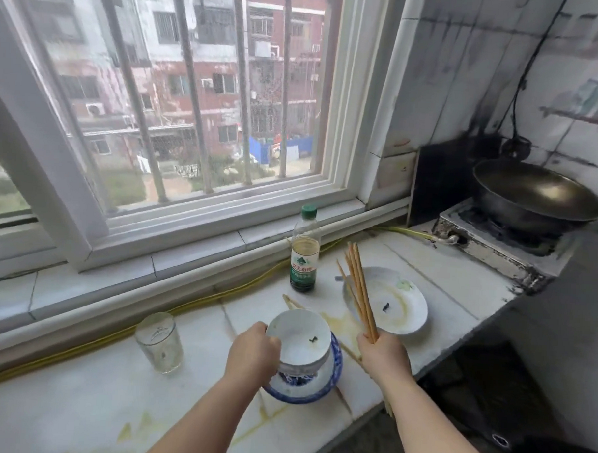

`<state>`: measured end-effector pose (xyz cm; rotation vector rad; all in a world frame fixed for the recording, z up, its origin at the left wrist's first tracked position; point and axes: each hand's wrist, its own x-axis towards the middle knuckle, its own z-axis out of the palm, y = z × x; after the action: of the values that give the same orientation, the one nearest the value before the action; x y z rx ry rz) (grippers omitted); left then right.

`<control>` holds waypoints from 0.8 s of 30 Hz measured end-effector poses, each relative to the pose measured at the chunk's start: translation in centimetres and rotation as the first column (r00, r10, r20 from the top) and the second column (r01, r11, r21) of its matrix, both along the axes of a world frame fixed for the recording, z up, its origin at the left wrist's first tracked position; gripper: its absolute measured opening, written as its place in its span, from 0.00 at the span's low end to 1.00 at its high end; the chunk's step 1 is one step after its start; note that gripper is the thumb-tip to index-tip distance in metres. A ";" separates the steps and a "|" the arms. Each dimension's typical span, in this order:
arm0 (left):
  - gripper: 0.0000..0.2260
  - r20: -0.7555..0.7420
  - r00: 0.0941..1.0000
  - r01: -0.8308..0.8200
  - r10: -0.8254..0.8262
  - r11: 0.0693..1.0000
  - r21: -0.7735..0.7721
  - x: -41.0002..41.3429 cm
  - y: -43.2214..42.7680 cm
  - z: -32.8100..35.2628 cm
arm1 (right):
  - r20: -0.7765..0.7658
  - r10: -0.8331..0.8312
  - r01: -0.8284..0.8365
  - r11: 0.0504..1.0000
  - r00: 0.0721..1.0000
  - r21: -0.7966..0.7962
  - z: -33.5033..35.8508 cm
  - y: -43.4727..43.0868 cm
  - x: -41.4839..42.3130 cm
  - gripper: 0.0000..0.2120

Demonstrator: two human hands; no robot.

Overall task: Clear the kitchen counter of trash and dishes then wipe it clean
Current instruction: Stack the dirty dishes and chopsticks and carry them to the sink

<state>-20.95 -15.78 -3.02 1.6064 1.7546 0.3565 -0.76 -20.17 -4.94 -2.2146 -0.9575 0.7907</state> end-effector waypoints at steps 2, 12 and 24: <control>0.11 -0.082 0.996 -0.021 0.022 1.000 0.011 1.6 -0.3 -0.8 | -0.009 0.091 -0.091 0.995 0.996 -0.051 -0.8 0.4 1.5 0.09; 0.11 -0.139 0.969 -0.209 0.205 0.978 -0.010 2.8 -1.5 -2.3 | 0.052 0.310 -0.298 0.941 0.949 -0.157 -3.3 3.0 2.2 0.11; 0.11 -0.159 0.966 -0.171 0.202 0.967 0.187 2.1 -3.3 -2.8 | 0.269 0.459 -0.373 0.873 0.847 -0.315 -4.3 5.1 1.7 0.04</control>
<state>-18.82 -19.11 -5.82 1.6377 2.0684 0.4789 0.89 -15.05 -9.19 -2.4430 -1.6368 0.7664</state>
